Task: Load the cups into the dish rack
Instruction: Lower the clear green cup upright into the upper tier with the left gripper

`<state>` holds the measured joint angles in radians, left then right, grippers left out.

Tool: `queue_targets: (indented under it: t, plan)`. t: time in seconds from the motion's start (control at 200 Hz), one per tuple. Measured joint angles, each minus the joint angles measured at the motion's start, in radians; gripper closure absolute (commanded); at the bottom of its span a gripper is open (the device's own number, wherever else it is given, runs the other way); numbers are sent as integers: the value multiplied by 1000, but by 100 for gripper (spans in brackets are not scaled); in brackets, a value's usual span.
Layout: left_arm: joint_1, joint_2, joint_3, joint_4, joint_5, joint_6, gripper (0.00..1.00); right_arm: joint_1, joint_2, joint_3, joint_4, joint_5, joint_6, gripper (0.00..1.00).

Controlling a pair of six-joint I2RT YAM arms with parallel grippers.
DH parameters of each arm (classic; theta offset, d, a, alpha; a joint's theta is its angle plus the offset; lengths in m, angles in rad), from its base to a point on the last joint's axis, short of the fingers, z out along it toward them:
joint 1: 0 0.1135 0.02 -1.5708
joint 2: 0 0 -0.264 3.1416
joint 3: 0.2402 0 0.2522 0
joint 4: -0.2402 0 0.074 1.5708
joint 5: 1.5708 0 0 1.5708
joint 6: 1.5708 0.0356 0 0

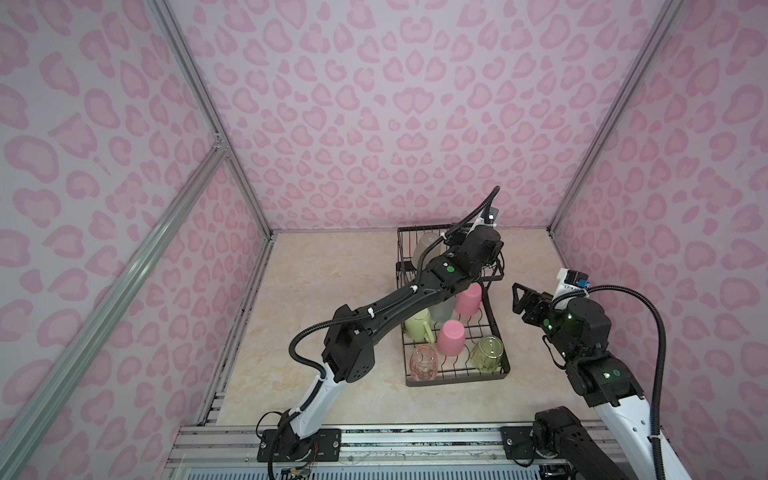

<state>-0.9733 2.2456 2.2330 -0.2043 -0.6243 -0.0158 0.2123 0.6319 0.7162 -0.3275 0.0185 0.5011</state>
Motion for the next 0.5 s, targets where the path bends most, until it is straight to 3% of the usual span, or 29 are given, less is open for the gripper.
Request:
queue_targets:
  t: [0.5]
  plan:
    - [1,0,0,1,-1,19,3,0,-4,0,0,4,-7,12]
